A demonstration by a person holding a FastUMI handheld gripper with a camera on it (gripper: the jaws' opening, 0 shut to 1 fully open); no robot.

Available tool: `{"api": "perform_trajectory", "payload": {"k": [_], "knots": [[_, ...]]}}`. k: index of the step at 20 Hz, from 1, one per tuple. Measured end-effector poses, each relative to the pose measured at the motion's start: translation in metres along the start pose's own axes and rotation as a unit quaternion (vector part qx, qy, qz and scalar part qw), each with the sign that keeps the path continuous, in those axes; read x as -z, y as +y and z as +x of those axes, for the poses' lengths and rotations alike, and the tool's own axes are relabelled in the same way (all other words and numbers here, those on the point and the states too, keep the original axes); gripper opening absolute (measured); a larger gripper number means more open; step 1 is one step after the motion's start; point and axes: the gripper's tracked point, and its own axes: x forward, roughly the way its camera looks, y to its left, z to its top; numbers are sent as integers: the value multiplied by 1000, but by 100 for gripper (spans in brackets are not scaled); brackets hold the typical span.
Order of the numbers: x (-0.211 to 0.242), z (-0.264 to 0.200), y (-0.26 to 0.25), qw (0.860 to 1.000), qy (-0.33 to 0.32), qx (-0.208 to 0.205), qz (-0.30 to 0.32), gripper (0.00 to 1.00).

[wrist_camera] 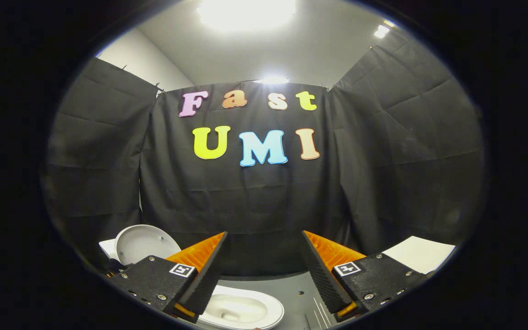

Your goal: Open the toilet lid.

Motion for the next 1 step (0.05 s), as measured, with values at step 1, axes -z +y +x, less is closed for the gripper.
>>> {"api": "perform_trajectory", "payload": {"k": [1], "knots": [[-2, -2, -2, 1000, -2, 1, -2, 94]]}}
